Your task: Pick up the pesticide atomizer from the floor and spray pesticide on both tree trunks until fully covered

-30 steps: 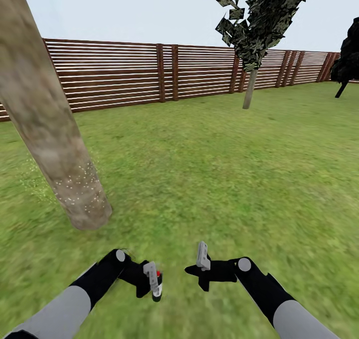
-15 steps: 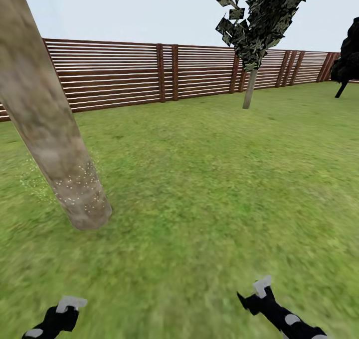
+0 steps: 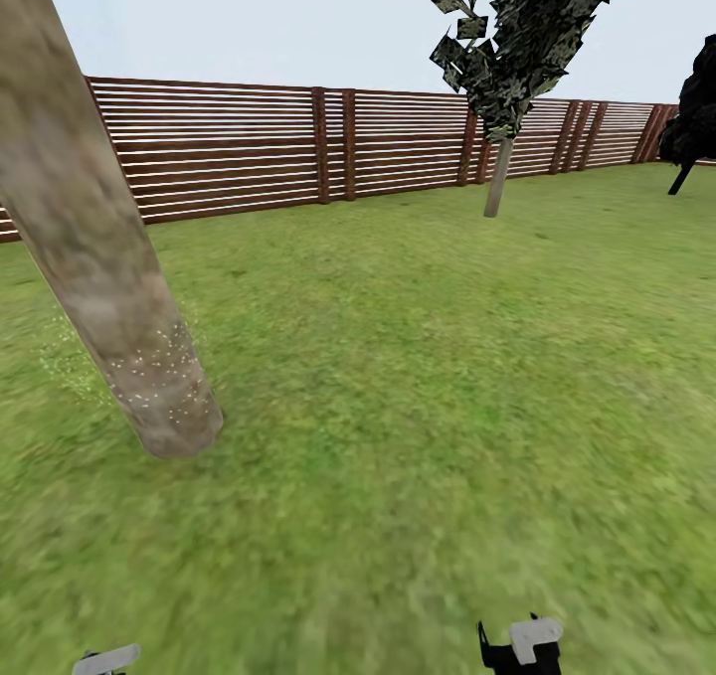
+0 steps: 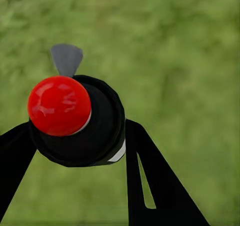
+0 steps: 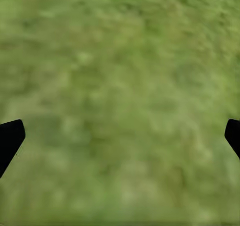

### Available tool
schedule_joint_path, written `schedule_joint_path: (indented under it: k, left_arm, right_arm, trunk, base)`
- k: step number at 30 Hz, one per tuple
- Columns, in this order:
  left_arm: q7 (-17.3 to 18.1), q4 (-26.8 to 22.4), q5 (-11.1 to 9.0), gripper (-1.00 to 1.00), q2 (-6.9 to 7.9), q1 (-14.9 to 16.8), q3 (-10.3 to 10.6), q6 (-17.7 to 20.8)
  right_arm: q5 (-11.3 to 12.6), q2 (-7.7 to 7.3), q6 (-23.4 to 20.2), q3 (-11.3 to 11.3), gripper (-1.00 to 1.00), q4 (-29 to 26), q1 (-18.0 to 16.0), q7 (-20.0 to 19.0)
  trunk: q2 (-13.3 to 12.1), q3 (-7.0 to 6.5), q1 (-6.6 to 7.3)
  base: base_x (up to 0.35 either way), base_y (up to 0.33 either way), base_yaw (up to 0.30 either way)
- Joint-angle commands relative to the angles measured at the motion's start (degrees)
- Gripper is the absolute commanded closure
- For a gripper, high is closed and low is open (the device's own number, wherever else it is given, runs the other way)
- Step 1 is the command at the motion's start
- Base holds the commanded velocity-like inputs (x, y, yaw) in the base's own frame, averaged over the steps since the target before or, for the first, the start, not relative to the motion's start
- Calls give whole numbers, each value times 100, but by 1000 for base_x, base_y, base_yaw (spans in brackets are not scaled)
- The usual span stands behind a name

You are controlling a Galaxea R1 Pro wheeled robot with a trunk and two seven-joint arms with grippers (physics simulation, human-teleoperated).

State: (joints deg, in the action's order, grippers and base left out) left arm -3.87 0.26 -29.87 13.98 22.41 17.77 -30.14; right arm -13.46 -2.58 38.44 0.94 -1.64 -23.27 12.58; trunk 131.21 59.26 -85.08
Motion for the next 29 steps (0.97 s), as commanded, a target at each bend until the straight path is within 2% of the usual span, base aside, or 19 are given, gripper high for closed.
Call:
schedule_joint_path:
  k: [1,14,21,29]
  left_arm:
    - [0,-1,-2,100,0,0,-1,0]
    - [0,-5,-6,100,9,-1,-1,0]
    - [0,-17,-19,100,-49,0,7,-7]
    - [0,-16,-19,100,-46,0,-1,-9]
  right_arm:
    - [1,18,-2,-4,-100,4,4,-11]
    - [-2,29,-12,-6,-100,6,7,-19]
    - [-3,29,-11,-6,-100,6,7,-19]
    - [-1,29,-11,-6,-100,6,7,-19]
  trunk:
    - [0,0,0]
    - [0,0,0]
    - [0,0,0]
    - [0,0,0]
  base:
    - [0,0,0]
    - [0,0,0]
    - [0,0,0]
    - [0,0,0]
